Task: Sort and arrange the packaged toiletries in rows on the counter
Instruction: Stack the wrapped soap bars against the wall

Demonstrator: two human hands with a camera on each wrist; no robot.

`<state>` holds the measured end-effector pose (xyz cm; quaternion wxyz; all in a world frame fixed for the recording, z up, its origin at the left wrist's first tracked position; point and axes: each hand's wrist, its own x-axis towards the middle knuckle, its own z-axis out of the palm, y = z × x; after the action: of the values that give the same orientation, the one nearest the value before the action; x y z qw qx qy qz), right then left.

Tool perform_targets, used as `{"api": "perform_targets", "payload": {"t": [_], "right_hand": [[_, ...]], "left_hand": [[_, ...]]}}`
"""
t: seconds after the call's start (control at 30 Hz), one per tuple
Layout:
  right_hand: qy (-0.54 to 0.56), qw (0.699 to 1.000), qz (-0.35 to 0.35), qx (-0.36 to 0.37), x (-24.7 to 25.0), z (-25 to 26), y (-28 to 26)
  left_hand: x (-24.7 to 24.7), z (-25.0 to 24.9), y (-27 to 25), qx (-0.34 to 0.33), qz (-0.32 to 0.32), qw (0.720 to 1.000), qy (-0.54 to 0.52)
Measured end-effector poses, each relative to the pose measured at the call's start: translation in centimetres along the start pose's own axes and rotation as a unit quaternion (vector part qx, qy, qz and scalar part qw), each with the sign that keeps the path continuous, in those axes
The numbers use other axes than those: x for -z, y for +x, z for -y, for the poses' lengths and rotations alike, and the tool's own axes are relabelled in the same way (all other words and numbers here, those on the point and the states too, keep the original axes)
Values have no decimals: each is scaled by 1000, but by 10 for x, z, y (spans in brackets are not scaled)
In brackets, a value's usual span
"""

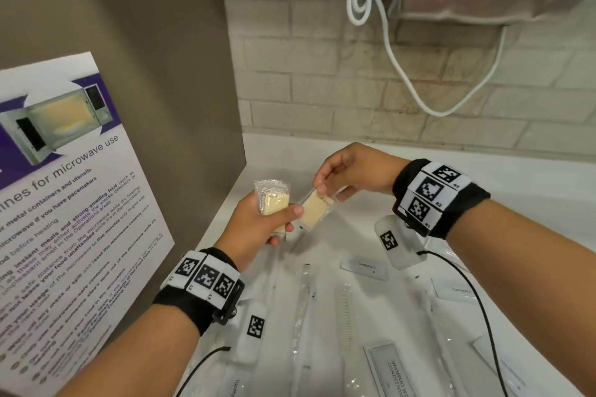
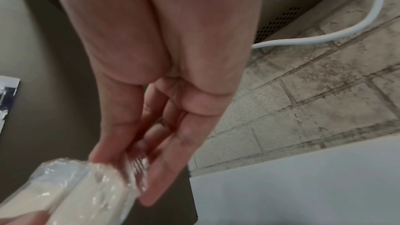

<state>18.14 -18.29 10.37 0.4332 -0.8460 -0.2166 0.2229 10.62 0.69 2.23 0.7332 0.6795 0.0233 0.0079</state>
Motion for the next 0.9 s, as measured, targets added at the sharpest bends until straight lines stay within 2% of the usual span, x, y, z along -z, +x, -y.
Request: {"api": "perform_targets", "payload": {"t": [0.17,0.6,0.73,0.9], "right_hand": [[-19,999,-6,-30,-8,6,5],[-45,998,-32,-41,-17,15,14],[-15,999,-12,-46,-15,11,11],[-25,999,-3,-37,-15,11,11]], "left_hand": [[-3,-2,-3,-7,4,1000,-13],[-1,-1,-7,-13,-9,1000,-24],[3,-1,-7,-14,-21,999,-27],[0,-1,-8,-5,-6,1000,-17]]}}
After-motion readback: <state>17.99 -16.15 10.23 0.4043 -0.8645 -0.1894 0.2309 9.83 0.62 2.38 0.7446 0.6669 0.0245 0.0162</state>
